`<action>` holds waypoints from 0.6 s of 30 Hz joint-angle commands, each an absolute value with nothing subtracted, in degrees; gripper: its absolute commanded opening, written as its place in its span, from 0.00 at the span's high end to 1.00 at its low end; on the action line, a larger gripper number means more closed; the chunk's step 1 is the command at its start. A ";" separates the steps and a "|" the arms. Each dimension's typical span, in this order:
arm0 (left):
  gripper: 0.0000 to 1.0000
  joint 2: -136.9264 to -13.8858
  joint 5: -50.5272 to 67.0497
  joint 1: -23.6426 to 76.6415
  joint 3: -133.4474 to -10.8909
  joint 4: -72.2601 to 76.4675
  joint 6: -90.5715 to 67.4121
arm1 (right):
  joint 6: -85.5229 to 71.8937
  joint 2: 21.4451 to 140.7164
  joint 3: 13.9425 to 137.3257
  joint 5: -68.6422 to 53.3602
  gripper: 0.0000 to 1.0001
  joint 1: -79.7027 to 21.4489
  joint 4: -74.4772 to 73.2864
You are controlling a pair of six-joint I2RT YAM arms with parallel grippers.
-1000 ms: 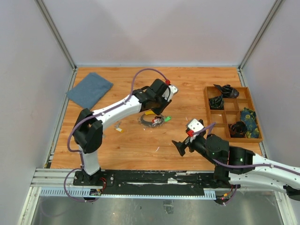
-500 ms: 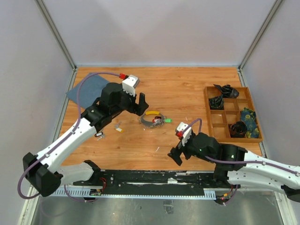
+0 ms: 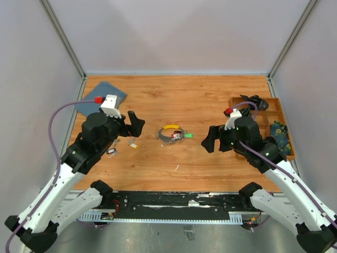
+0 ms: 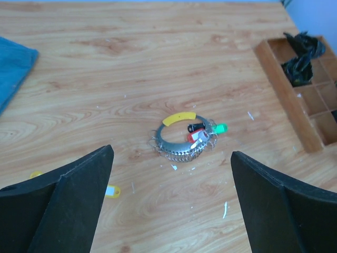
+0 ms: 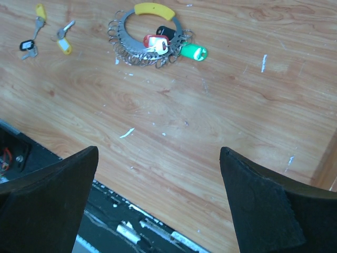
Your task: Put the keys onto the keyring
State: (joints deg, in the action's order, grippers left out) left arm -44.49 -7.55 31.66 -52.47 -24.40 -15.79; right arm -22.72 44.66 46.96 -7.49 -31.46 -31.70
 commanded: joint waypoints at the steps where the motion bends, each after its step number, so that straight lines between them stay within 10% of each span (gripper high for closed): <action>1: 0.00 -37.51 -13.37 31.38 -51.65 -28.54 -18.97 | -27.76 43.15 51.36 -5.68 0.02 -30.57 -37.23; 18: 0.00 -19.93 -20.48 31.38 -47.55 -33.65 -22.03 | -17.05 27.59 54.99 10.70 0.02 -30.59 -43.37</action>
State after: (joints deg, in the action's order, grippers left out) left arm -22.04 -16.64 31.64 -48.71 -32.56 -20.40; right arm -19.42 32.32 53.84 0.56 -31.14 -41.19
